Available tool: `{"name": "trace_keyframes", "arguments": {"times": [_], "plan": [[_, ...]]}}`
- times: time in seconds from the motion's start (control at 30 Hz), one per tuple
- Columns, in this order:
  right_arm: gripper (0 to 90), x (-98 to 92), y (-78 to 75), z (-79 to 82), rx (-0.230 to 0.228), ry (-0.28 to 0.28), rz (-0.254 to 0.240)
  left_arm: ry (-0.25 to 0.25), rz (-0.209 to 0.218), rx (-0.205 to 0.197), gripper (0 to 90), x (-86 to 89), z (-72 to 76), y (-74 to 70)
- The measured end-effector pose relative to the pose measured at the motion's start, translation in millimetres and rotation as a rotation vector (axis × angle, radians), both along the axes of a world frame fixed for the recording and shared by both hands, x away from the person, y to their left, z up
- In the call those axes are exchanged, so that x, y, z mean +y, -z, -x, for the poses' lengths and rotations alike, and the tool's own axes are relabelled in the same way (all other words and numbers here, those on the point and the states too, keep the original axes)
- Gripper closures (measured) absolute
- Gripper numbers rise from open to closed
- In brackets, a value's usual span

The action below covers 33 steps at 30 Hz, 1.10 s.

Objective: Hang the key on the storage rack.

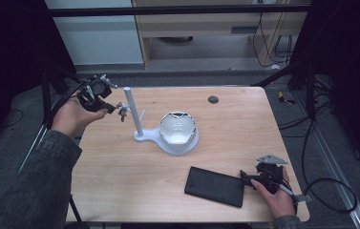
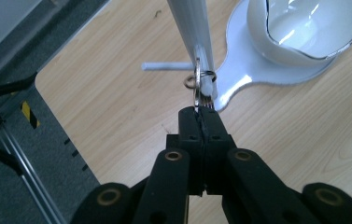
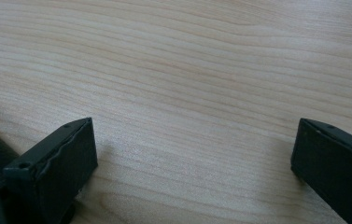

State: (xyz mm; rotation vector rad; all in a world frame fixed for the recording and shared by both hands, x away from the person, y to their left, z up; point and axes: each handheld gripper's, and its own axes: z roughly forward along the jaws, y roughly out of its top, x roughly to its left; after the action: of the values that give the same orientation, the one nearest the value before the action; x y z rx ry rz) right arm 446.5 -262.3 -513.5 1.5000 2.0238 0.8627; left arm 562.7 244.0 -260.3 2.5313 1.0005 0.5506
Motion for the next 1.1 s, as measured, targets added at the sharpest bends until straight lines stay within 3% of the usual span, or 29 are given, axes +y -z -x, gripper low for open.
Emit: {"name": "trace_keyframes", "arguments": {"times": [0.23,0.43,0.67,1.0,1.1], "plan": [[0.6,0.0,0.0,0.0,0.000,0.000,0.000,0.016,0.038,-0.074,73.0,2.1,17.8,-1.7],[0.6,0.0,-0.1,0.0,-0.001,-0.001,-0.001,0.048,0.056,-0.092,66.1,0.6,36.0,5.7],[0.6,0.1,-0.1,0.0,0.000,0.000,-0.004,0.088,0.080,-0.103,64.1,-3.7,53.7,16.2],[0.6,0.1,-0.1,0.0,0.000,0.000,-0.003,0.162,0.092,-0.084,56.1,-29.3,75.1,52.4],[0.6,0.1,-0.2,0.0,0.000,0.000,-0.003,0.199,0.096,-0.070,53.4,-47.3,83.2,73.7]]}}
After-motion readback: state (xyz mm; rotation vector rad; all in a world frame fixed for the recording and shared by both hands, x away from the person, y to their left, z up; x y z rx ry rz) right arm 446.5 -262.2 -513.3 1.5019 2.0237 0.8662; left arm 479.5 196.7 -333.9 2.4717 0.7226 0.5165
